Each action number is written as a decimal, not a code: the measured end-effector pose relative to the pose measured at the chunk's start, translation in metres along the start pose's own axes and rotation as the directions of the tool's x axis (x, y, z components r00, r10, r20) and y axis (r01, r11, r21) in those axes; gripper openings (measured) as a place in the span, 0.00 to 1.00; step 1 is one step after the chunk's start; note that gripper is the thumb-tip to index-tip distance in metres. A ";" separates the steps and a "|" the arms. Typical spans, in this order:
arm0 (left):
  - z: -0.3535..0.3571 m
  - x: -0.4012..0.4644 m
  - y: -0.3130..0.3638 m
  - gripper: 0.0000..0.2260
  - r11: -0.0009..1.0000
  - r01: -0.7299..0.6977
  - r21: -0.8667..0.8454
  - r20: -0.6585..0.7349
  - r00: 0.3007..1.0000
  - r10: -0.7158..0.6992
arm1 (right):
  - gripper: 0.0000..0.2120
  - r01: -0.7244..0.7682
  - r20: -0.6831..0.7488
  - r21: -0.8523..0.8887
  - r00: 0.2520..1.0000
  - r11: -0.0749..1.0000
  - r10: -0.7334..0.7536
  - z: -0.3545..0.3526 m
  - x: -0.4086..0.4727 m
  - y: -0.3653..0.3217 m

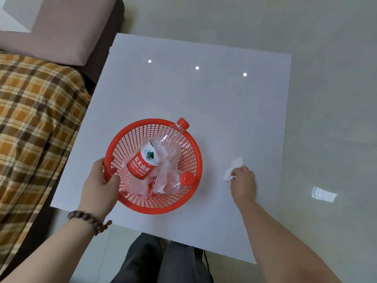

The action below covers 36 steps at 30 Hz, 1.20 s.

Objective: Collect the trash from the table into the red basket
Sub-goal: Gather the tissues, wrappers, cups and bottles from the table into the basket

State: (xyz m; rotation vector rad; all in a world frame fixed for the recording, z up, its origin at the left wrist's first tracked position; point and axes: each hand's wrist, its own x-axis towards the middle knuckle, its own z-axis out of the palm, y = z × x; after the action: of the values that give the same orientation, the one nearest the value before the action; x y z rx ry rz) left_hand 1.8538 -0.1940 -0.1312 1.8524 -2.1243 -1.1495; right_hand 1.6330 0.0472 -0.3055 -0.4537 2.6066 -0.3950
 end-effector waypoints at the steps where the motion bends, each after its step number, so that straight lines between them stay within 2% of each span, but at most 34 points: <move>1: -0.001 -0.001 0.001 0.16 1.000 0.004 -0.001 0.005 1.000 -0.004 | 0.06 -0.018 0.001 0.029 1.000 0.999 0.018 -0.005 0.001 -0.002; 5: -0.005 -0.008 0.013 0.16 0.999 0.009 -0.039 0.010 1.000 -0.009 | 0.06 -0.008 -0.077 0.273 0.997 0.962 0.030 -0.044 -0.011 -0.031; 9: -0.012 -0.017 0.026 0.16 0.998 -0.009 -0.065 0.020 1.000 0.010 | 0.07 0.206 -0.255 0.465 0.962 0.861 -0.093 -0.104 -0.039 -0.092; 13: -0.020 -0.027 0.038 0.16 0.993 -0.059 -0.099 0.043 0.997 0.063 | 0.06 0.447 -0.390 0.454 0.878 0.771 -0.279 -0.153 -0.076 -0.147; 16: -0.026 -0.036 0.045 0.15 0.986 -0.089 -0.140 0.056 0.994 0.098 | 0.06 0.533 -0.329 0.300 0.836 0.791 -0.439 -0.163 -0.097 -0.170; 19: -0.033 -0.044 0.048 0.14 0.977 -0.123 -0.176 0.060 0.989 0.135 | 0.08 0.498 -0.164 0.143 0.864 0.855 -0.476 -0.159 -0.103 -0.175; 22: -0.041 -0.049 0.048 0.13 0.970 -0.146 -0.196 0.065 0.985 0.162 | 0.11 0.391 -0.027 0.098 0.920 0.915 -0.391 -0.162 -0.103 -0.176; 24: -0.047 -0.051 0.046 0.14 0.968 -0.153 -0.201 0.059 0.984 0.168 | 0.11 0.395 0.031 0.099 0.916 0.913 -0.400 -0.165 -0.107 -0.178; 25: -0.050 -0.052 0.044 0.14 0.967 -0.150 -0.205 0.057 0.985 0.165 | 0.10 0.416 0.036 0.114 0.906 0.902 -0.422 -0.167 -0.111 -0.179; 27: -0.055 -0.053 0.041 0.14 0.966 -0.139 -0.218 0.055 0.987 0.154 | 0.10 0.453 -0.043 0.193 0.890 0.871 -0.454 -0.171 -0.119 -0.178; 29: -0.060 -0.056 0.038 0.15 0.963 -0.122 -0.239 0.055 0.989 0.139 | 0.10 0.455 -0.184 0.298 0.890 0.839 -0.417 -0.175 -0.127 -0.173; 31: -0.064 -0.060 0.036 0.16 0.960 -0.122 -0.252 0.053 0.989 0.139 | 0.14 0.414 -0.256 0.376 0.906 0.829 -0.337 -0.176 -0.133 -0.161; 34: -0.070 -0.069 0.033 0.16 0.946 -0.152 -0.286 0.047 0.984 0.173 | 0.20 0.282 -0.198 0.404 0.956 0.870 -0.218 -0.171 -0.143 -0.142; 36: -0.073 -0.076 0.030 0.16 0.939 -0.162 -0.304 0.059 0.980 0.188 | 0.22 0.234 -0.148 0.428 0.971 0.873 -0.188 -0.167 -0.154 -0.134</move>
State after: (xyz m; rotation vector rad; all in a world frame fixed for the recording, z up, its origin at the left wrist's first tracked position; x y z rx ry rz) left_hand 1.8875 -0.1616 -0.0319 1.4769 -1.9764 -1.4376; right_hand 1.7138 0.0172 -0.0562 -0.5688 2.4557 -1.0864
